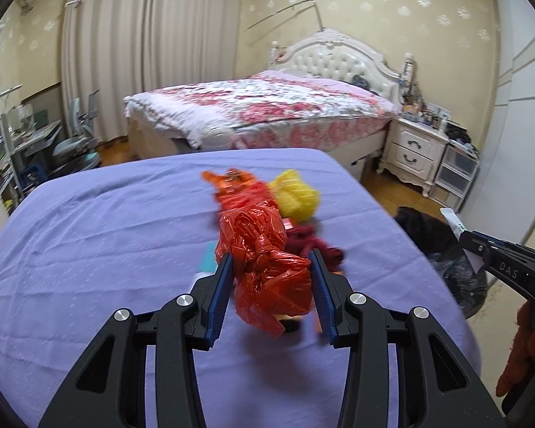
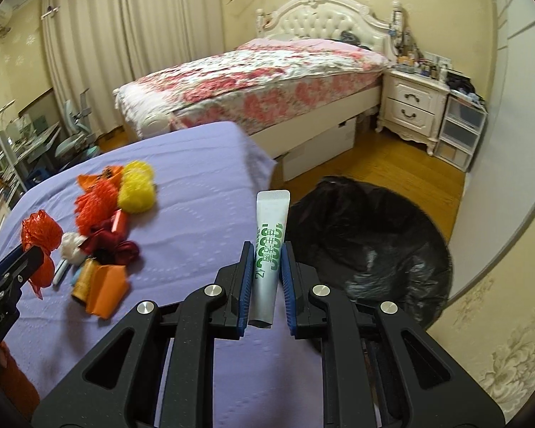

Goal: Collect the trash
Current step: 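Carry the red bag in left and the tube in right over the black bin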

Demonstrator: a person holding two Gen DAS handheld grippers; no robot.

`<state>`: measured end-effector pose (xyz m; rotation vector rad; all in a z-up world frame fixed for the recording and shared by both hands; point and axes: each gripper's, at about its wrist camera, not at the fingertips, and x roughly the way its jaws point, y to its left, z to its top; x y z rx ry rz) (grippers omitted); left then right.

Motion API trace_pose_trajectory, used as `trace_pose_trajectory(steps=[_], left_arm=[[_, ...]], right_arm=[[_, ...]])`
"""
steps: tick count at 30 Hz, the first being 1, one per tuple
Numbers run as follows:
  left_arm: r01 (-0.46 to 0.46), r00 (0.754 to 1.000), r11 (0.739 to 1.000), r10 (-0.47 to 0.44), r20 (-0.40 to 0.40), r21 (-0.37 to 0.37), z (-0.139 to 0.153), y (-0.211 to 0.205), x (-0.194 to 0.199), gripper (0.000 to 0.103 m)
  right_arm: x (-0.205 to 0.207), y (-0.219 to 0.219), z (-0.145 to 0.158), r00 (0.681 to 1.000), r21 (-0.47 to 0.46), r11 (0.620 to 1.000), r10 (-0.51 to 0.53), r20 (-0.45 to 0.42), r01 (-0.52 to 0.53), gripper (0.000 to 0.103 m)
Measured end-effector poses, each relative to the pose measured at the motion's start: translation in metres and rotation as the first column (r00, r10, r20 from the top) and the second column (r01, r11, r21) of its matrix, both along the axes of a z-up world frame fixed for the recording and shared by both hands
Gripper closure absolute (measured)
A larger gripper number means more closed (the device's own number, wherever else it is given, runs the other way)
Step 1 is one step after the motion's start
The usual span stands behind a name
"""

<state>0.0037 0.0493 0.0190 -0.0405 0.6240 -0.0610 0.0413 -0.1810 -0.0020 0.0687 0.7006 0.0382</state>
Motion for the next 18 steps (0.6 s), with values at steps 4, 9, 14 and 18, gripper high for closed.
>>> trace_pose_trajectory(steps=[4, 9, 14, 18], left_arm=[[0.08, 0.997, 0.997, -0.08, 0.018, 0.009, 0.004, -0.039, 0.014, 0.06], [0.163, 0.986, 0.986, -0.163, 0.018, 0.03, 0.004, -0.085, 0.034, 0.06], [0.211, 0.977, 0.976, -0.212, 0.005, 0.048, -0.004, -0.122, 0.053, 0.06], [0.231, 0.973, 0.971, -0.23, -0.019, 0.057, -0.011, -0.142, 0.075, 0.06]], right_arm=[[0.004, -0.023, 0.002, 0.999, -0.004, 0.999, -0.053, 0.01, 0.053, 0.087], [0.01, -0.045, -0.001, 0.994, -0.004, 0.994, -0.106, 0.016, 0.106, 0.087], [0.018, -0.063, -0.007, 0.987, 0.0, 0.988, -0.157, 0.022, 0.157, 0.087], [0.025, -0.075, -0.013, 0.981, 0.011, 0.982, -0.191, 0.017, 0.191, 0.087]])
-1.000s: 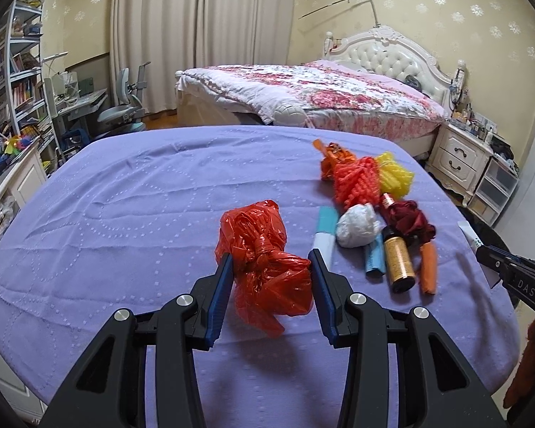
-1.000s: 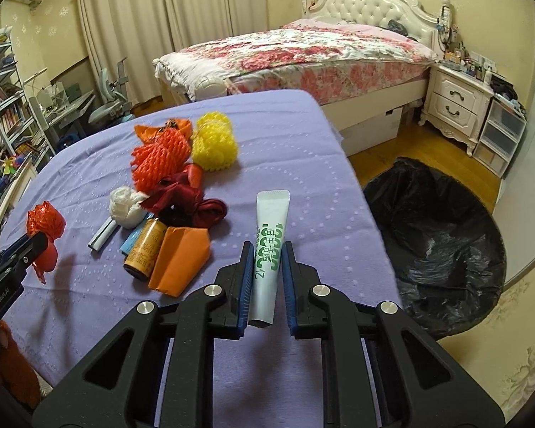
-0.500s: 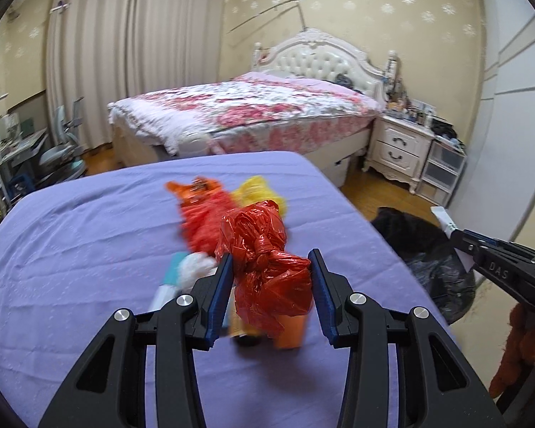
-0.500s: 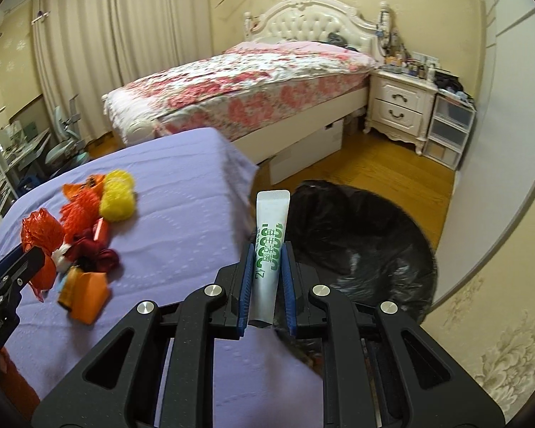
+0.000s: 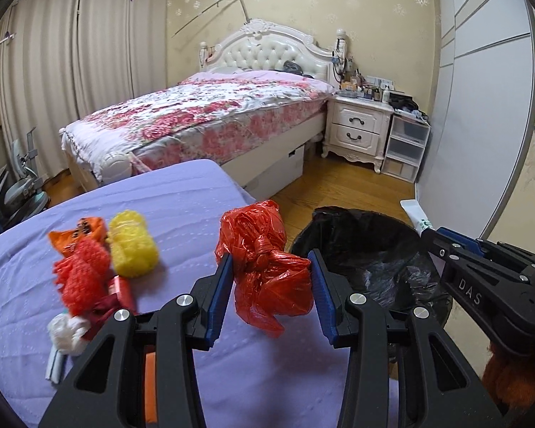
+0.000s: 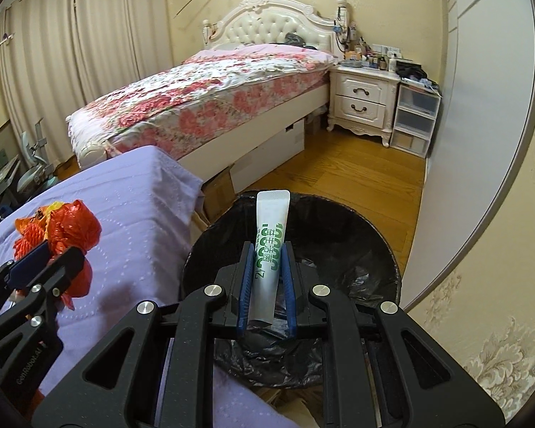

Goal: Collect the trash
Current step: 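Carry the red bag in left and the tube in right over the black bin, then open the left tool to drop the red bag into the bin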

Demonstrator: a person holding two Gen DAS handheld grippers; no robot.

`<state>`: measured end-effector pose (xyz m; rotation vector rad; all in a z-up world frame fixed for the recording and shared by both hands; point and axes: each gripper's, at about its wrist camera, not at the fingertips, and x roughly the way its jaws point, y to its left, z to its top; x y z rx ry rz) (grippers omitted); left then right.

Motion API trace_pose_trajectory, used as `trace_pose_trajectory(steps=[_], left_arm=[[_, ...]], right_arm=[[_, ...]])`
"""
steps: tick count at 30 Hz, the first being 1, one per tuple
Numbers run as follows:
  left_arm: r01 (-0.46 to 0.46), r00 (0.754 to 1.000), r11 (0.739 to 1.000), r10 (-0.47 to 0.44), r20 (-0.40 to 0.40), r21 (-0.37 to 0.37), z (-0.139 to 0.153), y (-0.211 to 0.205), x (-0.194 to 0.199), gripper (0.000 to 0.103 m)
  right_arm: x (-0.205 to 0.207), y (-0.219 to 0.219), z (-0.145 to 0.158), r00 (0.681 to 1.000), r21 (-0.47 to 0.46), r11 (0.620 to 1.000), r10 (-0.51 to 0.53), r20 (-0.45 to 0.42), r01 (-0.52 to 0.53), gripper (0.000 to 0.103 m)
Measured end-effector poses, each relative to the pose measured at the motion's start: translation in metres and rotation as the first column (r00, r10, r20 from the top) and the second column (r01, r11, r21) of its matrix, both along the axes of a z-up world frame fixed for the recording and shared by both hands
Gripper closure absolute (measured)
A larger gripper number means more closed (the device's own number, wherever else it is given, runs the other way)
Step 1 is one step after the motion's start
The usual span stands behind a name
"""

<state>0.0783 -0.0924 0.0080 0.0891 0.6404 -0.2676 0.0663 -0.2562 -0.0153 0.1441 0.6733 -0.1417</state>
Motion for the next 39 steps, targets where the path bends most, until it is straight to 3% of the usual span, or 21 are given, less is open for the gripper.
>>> trace_pose_trajectory(steps=[24, 30, 32, 37, 39], left_arm=[[0.072, 0.996, 0.994, -0.067, -0.055, 0.081, -0.026, -0.07, 0.055, 0.06], [0.06, 0.995, 0.996, -0.055, -0.082, 0.067, -0.031, -0.069, 0.062, 0.04], [0.057, 0.996, 0.996, -0.051, -0.076, 0.071, -0.03, -0.068, 0.061, 0.027], [0.042, 0.997, 0.996, -0.036, -0.067, 0.08, -0.03, -0.068, 0.058, 0.024], [0.036, 0.997, 0.996, -0.031, -0.068, 0.079, -0.03, -0.066, 0.057, 0.023]], right_arm=[[0.026, -0.043, -0.025, 0.993, 0.046, 0.992, -0.115, -0.034, 0.117, 0.087], [0.03, -0.047, -0.029, 0.991, 0.051, 0.991, -0.123, -0.044, 0.126, 0.087], [0.031, -0.048, -0.031, 0.991, 0.052, 0.991, -0.124, -0.049, 0.126, 0.087], [0.032, -0.047, -0.032, 0.991, 0.052, 0.99, -0.125, -0.054, 0.128, 0.085], [0.031, -0.048, -0.033, 0.99, 0.054, 0.99, -0.129, -0.055, 0.132, 0.076]])
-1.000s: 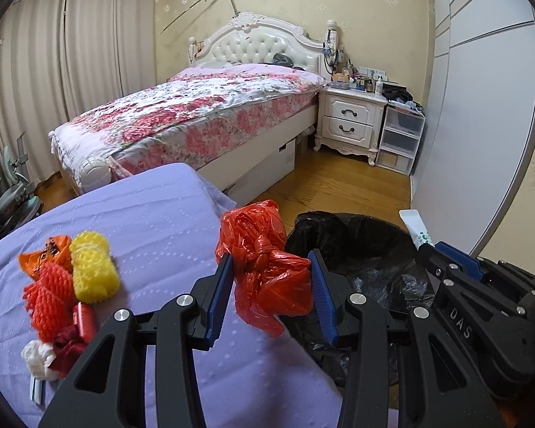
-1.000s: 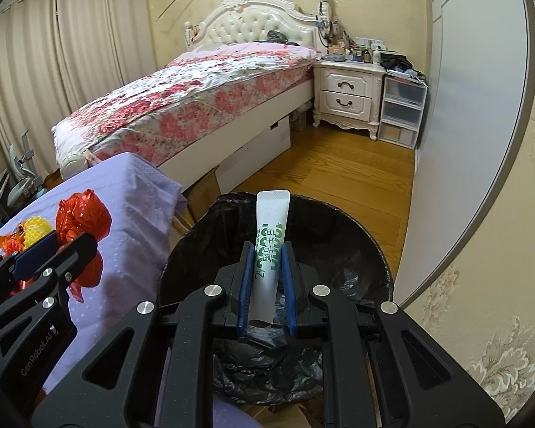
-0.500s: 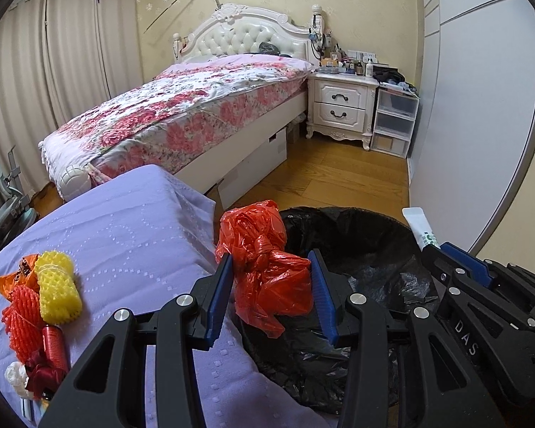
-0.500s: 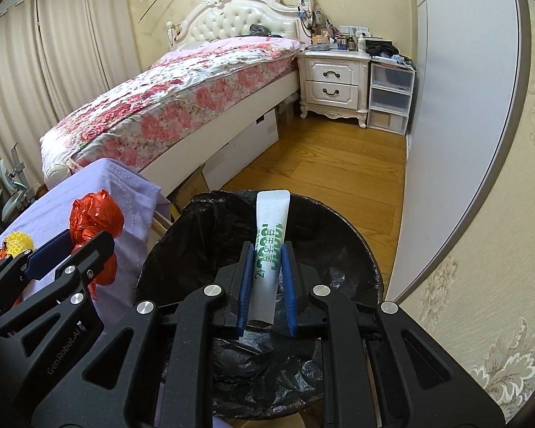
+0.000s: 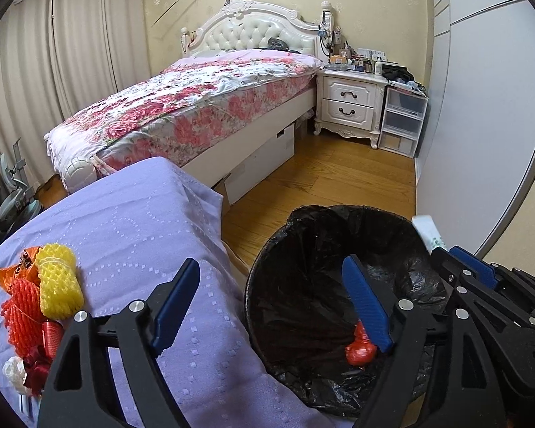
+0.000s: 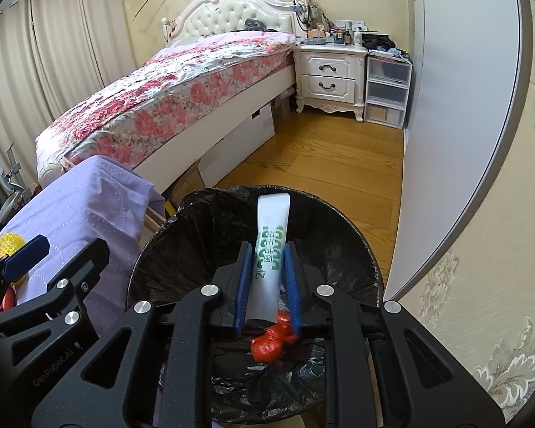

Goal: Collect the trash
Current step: 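Open the left tool to drop the red bag into the bin, then open the right tool to drop the toothpaste tube into the bin, then return the left tool to the pile and grasp the white plastic bag ball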

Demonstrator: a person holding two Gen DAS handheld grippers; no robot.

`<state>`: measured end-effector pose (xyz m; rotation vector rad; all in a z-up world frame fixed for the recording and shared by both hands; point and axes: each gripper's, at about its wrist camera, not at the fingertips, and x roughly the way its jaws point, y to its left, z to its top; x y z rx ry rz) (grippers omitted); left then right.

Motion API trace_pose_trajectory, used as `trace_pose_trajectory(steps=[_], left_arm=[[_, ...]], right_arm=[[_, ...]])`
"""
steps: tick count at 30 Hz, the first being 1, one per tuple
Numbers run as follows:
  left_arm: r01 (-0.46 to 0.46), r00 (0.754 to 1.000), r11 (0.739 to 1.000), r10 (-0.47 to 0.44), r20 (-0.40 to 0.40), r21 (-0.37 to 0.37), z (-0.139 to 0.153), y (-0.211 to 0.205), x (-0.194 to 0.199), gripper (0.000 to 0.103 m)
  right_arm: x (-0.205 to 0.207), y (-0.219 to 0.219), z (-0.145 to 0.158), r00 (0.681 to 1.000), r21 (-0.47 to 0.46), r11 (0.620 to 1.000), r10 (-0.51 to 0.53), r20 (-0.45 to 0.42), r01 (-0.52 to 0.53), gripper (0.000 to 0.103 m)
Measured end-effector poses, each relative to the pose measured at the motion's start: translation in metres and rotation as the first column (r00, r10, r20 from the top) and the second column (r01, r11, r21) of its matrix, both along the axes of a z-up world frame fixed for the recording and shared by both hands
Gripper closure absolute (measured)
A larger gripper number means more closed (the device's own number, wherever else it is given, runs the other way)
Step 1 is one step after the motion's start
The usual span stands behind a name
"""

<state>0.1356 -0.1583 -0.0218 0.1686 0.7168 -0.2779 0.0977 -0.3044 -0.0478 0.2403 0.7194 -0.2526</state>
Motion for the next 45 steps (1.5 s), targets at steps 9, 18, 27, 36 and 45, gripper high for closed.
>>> trace_pose_trajectory(steps=[9, 18, 27, 36, 45], left_arm=[[-0.041, 0.999, 0.999, 0.041, 0.003, -0.002, 0.003, 0.016, -0.004, 0.022], [-0.092, 0.996, 0.996, 0.092, 0.011, -0.012, 0.015, 0.044, -0.018, 0.022], [-0.162, 0.985, 0.987, 0.161, 0.059, 0.008, 0.027, 0.095, -0.05, 0.022], [-0.29, 0.956, 0.957, 0.289, 0.055, 0.01, 0.027, 0.173, -0.079, 0.022], [-0.363, 0.932, 0.931, 0.363, 0.026, 0.022, 0.014, 0.228, -0.089, 0.03]], right_arm=[[-0.006, 0.001, 0.0, 1.0, -0.015, 1.0, -0.02, 0.003, 0.02, 0.055], [-0.016, 0.012, 0.005, 1.0, -0.009, 1.0, 0.006, 0.002, -0.006, 0.051], [-0.032, 0.066, 0.014, 0.991, 0.001, 0.991, 0.136, 0.011, -0.136, 0.045], [-0.037, 0.125, 0.02, 0.963, 0.0, 0.963, 0.27, 0.007, -0.27, 0.045], [-0.038, 0.171, 0.018, 0.935, -0.006, 0.935, 0.355, -0.012, -0.355, 0.045]])
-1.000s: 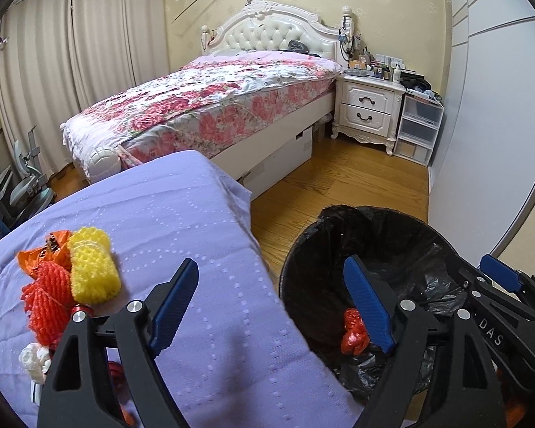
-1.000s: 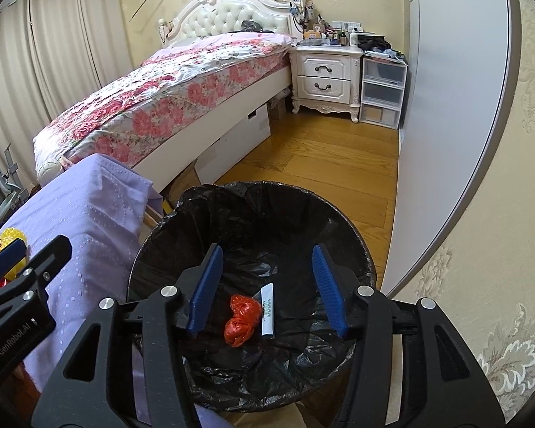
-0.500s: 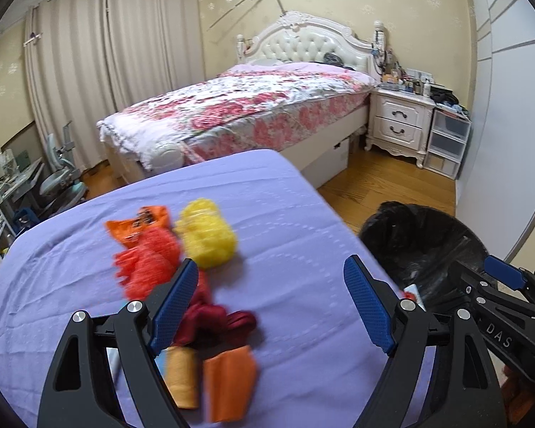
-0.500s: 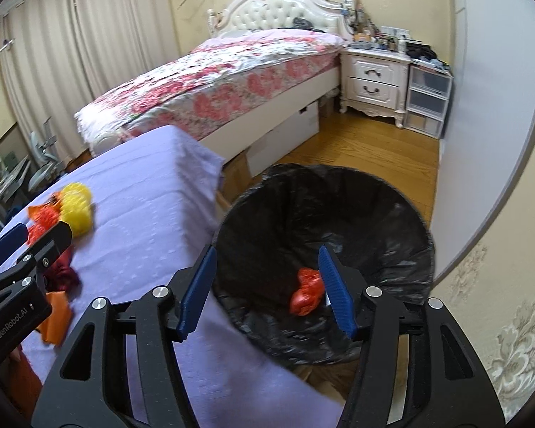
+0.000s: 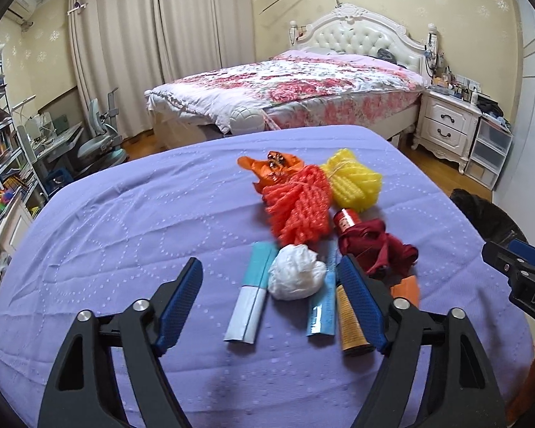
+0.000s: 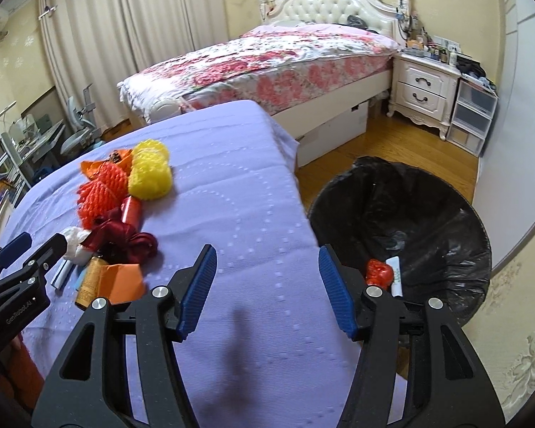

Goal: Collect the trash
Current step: 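Return the left tool to the pile and grasp the white plastic bag ball, then grasp the dark red ribbon with the right tool while left holds the white bag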

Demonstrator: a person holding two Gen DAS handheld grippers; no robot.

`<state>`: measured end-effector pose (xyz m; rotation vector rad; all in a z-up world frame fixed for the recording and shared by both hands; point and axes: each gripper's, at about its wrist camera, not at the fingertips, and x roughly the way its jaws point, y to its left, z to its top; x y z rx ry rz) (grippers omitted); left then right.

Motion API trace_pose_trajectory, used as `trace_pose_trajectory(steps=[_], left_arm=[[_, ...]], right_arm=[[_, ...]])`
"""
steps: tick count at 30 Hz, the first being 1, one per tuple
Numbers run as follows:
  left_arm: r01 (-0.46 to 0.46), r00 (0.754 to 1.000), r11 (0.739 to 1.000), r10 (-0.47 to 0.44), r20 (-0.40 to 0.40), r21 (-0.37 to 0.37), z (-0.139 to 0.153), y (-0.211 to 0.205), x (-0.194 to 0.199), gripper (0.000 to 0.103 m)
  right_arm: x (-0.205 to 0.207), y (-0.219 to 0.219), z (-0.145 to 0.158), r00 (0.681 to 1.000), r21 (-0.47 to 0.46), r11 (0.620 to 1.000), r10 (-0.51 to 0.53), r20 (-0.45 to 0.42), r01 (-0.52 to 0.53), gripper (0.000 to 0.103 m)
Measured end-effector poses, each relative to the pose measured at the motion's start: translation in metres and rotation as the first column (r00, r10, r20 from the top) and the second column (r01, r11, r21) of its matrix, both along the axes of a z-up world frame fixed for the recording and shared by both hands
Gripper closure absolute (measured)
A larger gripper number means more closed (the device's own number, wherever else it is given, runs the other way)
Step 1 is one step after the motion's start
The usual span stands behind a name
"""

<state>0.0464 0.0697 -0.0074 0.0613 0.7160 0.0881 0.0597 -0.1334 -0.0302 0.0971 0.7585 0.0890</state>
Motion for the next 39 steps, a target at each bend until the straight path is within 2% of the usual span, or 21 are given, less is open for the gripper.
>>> trace_pose_trajectory(steps=[6, 9, 11, 13, 15, 28, 33, 35, 39], left_arm=[[0.032, 0.999, 0.999, -0.032, -0.005, 0.0, -0.006, 0.001, 0.004, 0.036], [0.045, 0.999, 0.999, -0.045, -0.03, 0.0, -0.013, 0.001, 0.011, 0.046], [0.067, 0.996, 0.997, -0.07, -0.059, -0.049, -0.018, 0.005, 0.015, 0.062], [0.079, 0.993, 0.992, -0.086, -0.076, -0.096, -0.02, 0.009, 0.019, 0.07], [0.082, 0.994, 0.991, -0.09, -0.069, -0.103, -0.019, 0.01, 0.016, 0.073], [0.071, 0.997, 0.992, -0.073, -0.017, -0.103, -0.002, 0.023, -0.009, 0.075], [0.031, 1.0, 0.995, -0.031, 0.001, -0.099, 0.004, 0.04, -0.018, 0.075], [0.009, 1.0, 0.995, -0.009, 0.004, -0.1, 0.006, 0.049, -0.019, 0.075], [-0.039, 0.999, 0.994, 0.039, 0.001, -0.103, 0.005, 0.068, -0.019, 0.075]], right_arm=[[0.002, 0.011, -0.002, 1.0, -0.011, 1.0, 0.021, -0.013, -0.021, 0.045], [0.002, 0.014, -0.005, 1.0, -0.011, 1.0, 0.023, -0.019, -0.023, 0.045], [0.002, 0.015, -0.007, 0.999, -0.01, 1.0, 0.026, -0.021, -0.026, 0.045], [0.003, 0.017, -0.009, 0.999, -0.01, 0.999, 0.03, -0.024, -0.031, 0.045], [0.003, 0.018, -0.01, 0.999, -0.01, 0.999, 0.035, -0.026, -0.035, 0.045], [0.002, 0.052, 0.0, 0.991, -0.003, 0.991, 0.132, -0.007, -0.132, 0.045], [0.005, 0.077, 0.007, 0.98, -0.011, 0.98, 0.197, 0.002, -0.197, 0.043], [0.007, 0.087, 0.008, 0.975, -0.018, 0.975, 0.222, 0.003, -0.222, 0.037], [0.012, 0.103, 0.006, 0.966, -0.031, 0.965, 0.259, -0.006, -0.259, 0.037]])
